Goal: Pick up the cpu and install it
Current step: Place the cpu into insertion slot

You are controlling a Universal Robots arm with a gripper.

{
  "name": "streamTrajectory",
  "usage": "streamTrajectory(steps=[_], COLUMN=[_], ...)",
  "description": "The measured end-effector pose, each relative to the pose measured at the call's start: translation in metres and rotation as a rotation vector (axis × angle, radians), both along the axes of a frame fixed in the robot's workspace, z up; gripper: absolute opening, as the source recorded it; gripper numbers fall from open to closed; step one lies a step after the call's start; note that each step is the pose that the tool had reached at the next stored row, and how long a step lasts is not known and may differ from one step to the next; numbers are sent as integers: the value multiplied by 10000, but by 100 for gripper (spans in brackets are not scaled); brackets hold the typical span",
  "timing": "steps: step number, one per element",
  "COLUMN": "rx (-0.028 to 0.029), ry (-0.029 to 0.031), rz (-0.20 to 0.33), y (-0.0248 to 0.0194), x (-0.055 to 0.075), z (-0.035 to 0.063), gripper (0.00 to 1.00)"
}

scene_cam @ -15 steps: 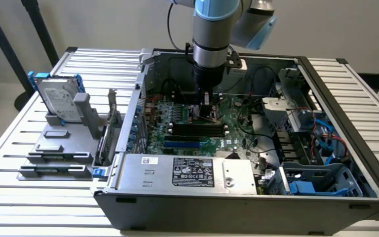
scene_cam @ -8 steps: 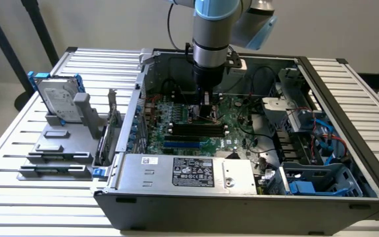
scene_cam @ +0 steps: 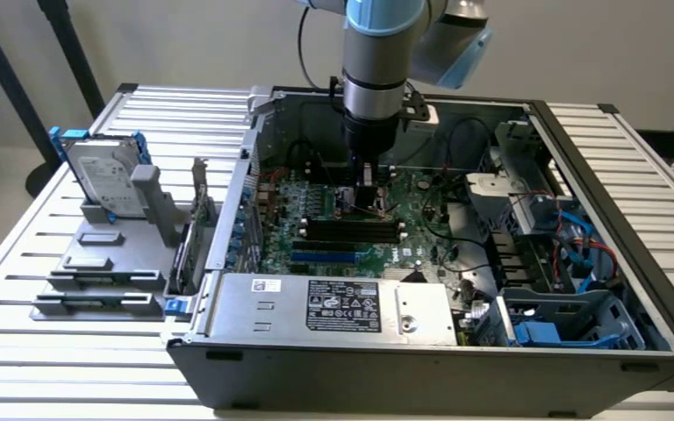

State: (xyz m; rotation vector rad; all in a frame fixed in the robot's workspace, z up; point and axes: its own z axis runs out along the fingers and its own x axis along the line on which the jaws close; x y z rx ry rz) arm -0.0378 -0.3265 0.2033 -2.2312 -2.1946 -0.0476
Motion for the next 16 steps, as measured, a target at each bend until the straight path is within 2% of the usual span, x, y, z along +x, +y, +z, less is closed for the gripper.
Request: streamTrajectory(steps=[9, 16], rx=[-56, -90], ry=[-48, -53], rz=[0, 1], y=[24, 28], x=[0, -6], z=[-41, -52], gripper=[55, 55])
